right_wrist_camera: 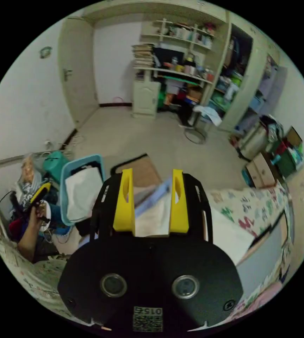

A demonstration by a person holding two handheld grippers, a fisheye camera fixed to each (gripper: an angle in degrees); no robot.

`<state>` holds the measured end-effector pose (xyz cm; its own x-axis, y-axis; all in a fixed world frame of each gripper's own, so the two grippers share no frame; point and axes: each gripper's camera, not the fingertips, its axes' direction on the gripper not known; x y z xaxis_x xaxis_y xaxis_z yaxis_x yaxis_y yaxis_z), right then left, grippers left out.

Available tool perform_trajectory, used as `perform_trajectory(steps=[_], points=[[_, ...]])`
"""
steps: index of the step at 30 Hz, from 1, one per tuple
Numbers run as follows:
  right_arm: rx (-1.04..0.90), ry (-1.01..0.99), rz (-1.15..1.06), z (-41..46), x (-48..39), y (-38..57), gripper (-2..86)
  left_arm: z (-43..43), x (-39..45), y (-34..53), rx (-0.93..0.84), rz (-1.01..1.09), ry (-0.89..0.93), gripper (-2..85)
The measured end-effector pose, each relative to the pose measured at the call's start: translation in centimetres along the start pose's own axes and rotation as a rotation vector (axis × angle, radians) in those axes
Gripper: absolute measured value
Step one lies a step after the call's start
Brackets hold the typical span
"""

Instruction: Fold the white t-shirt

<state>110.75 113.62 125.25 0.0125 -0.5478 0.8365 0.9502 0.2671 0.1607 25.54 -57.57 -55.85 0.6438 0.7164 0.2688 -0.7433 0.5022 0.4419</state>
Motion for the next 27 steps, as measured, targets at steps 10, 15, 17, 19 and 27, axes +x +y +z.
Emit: perform_trajectory(steps=[10,15,17,19,27], points=[[-0.093,-0.082,0.212,-6.1,1.6,-13.2,5.9,11.7,12.7,1.6,-0.079,0.249,0.401,7.1],[0.161,-0.273,0.335,-23.9,3.6,-14.5,5.2,14.7,18.0,4.3,-0.090,0.280,0.553,7.6],[0.229,-0.312,0.343,-30.6,2.9,-14.4,5.1,16.1,20.0,4.8,-0.099,0.272,0.665,8.4],[0.304,-0.343,0.342,-37.4,1.6,-14.1,5.0,18.4,23.8,5.3,-0.153,0.295,0.868,10.3],[0.352,-0.426,0.354,-53.1,-7.2,-21.9,5.1,23.3,37.1,13.2,-0.371,0.436,1.252,15.7]])
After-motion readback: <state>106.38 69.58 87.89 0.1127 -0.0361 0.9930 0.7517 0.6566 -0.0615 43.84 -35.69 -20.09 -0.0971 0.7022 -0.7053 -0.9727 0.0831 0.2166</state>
